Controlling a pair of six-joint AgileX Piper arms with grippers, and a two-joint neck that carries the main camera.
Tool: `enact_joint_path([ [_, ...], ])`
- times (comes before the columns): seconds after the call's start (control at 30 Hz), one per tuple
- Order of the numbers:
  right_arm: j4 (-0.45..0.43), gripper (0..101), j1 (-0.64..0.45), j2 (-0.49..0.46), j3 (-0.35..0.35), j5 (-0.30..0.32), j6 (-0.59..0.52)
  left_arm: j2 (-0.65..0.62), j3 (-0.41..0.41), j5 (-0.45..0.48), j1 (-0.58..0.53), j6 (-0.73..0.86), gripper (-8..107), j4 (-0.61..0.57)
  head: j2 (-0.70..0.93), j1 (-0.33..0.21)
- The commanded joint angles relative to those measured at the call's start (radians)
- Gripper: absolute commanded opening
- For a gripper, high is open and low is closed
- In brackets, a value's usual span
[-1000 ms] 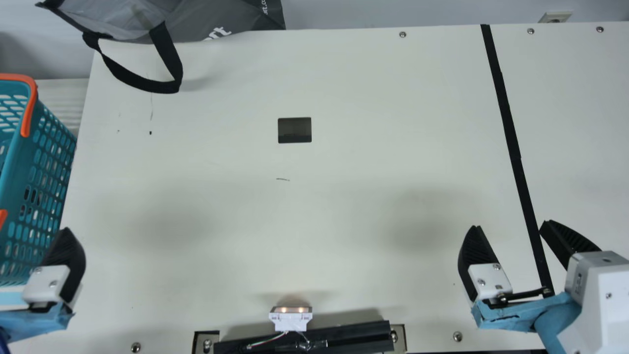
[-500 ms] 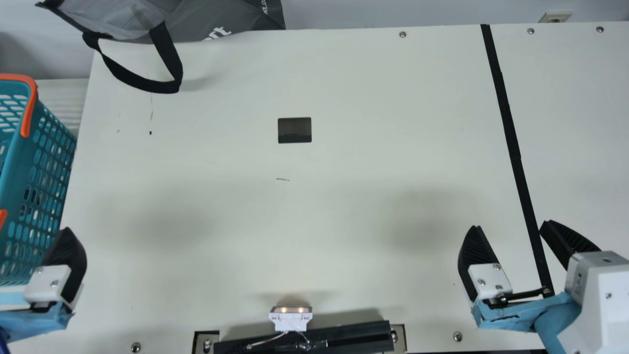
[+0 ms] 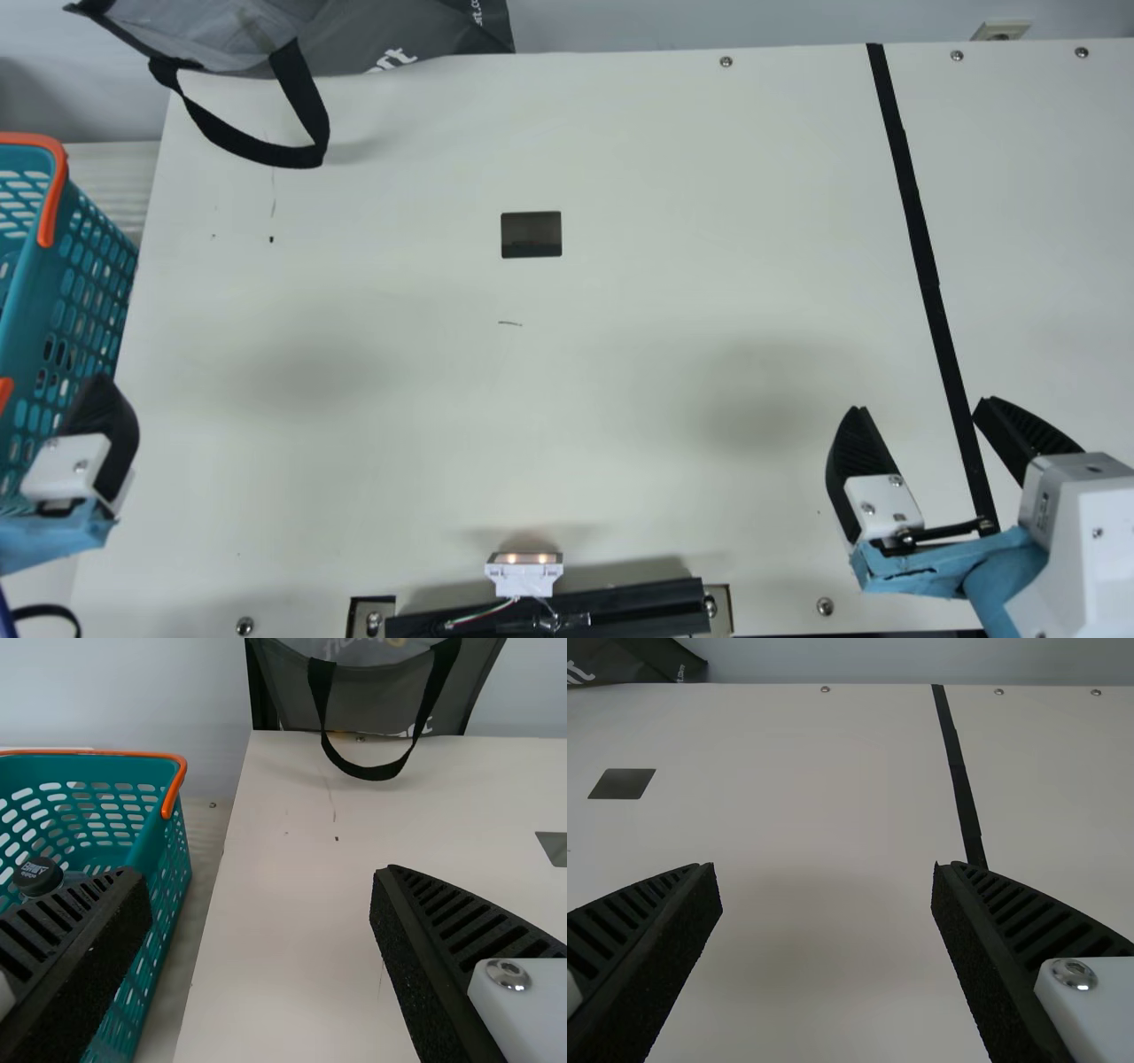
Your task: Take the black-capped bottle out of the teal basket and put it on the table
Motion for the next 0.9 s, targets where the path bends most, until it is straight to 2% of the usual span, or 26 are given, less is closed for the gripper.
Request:
enact_joint_path([
  [0.0, 0.000, 91, 0.000, 0.000, 0.000, 0.000, 0.000, 0.022, -0.007, -0.010, 0.005, -0.003, 107, 0.003, 0.008, -0.004],
  [0.87, -0.001, 91, 0.000, 0.000, 0.000, 0.001, 0.000, 0.311, -0.144, -0.104, 0.163, 0.003, 107, -0.011, 0.008, -0.004],
])
